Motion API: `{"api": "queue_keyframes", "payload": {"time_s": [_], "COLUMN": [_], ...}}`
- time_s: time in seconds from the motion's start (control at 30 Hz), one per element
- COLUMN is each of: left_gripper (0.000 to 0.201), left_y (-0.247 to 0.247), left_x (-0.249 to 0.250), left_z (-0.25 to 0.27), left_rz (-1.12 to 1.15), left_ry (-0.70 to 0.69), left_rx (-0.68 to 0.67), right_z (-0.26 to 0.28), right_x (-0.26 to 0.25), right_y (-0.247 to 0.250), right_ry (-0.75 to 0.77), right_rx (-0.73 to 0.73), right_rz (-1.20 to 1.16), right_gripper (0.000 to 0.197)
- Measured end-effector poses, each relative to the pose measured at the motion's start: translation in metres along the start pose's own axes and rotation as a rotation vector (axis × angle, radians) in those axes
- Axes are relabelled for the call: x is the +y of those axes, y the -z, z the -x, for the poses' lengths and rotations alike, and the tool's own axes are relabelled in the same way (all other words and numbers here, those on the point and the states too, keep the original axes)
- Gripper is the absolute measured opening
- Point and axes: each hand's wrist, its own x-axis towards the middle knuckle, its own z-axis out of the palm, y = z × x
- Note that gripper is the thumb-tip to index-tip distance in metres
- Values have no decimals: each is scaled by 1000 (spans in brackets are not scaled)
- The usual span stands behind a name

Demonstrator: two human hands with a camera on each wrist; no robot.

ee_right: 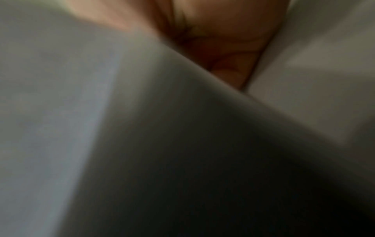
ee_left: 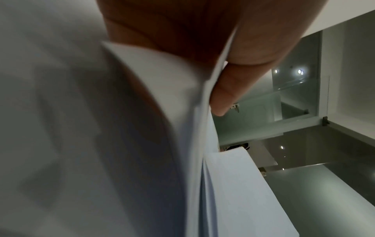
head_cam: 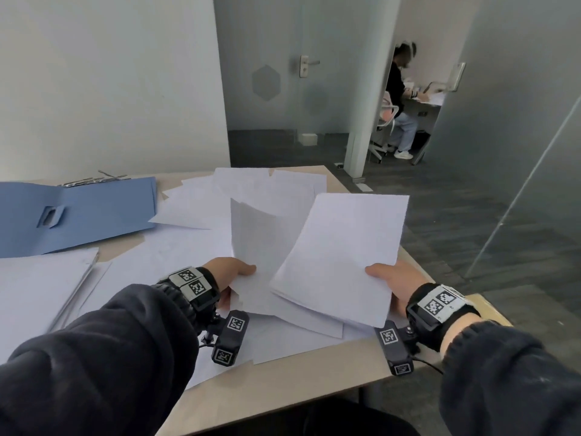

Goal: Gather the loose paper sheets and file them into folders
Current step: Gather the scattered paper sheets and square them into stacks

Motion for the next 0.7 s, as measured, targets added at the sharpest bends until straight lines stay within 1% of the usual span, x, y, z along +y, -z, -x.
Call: {"api": "queue_keyframes", "payload": {"time_s": [0.03,0.07,0.1,0.2,0.23,0.3,0.33,0.37,0.4,0.43,0.5,0.57,0.63,0.67,0.7], "left_gripper": [46,38,37,34,36,48,54,58,59,56,44,33,33,33,34], "left_y": [0,1,3,10,13,22,27,34,40,46,56,62,67,69,70], "left_x": [-1,-2,-5,-12,-13,-15,-17,-18,-19,-19,-19,-19,-22,-24,-26], "left_z": [8,13,16,20,22,23,25,23,21,23,29,30,29,30,29], "left_rz": [13,31,46,44,15,-24,-28,-23,-24,-23,12,77,132,148,159], "left_ry": [6,9,8,-11,-27,-84,-115,-151,-182,-204,-256,-307,-356,-376,-393], "left_rx": [-9,-15,-32,-128,-130,-103,-82,-59,-34,-17,15,22,6,-11,-29], "right_z": [2,4,6,13,14,13,11,9,6,4,2,1,1,3,5], "right_x": [-2,-4,-6,-12,-13,-14,-14,-15,-17,-18,-22,-24,-24,-25,-26], "right_y": [-9,-20,-30,-64,-73,-87,-91,-93,-93,-93,-92,-93,-98,-102,-107], "right_ry": [-12,-17,-17,1,2,19,43,78,107,123,134,143,97,69,52], "right_rx": [-51,-104,-146,-240,-264,-296,-284,-247,-190,-124,-28,-5,-42,-74,-113], "right_rz": [48,88,124,185,202,236,256,292,334,364,367,324,226,152,61], "right_gripper": [26,34,39,43,44,40,31,19,12,14,29,52,71,78,78]}}
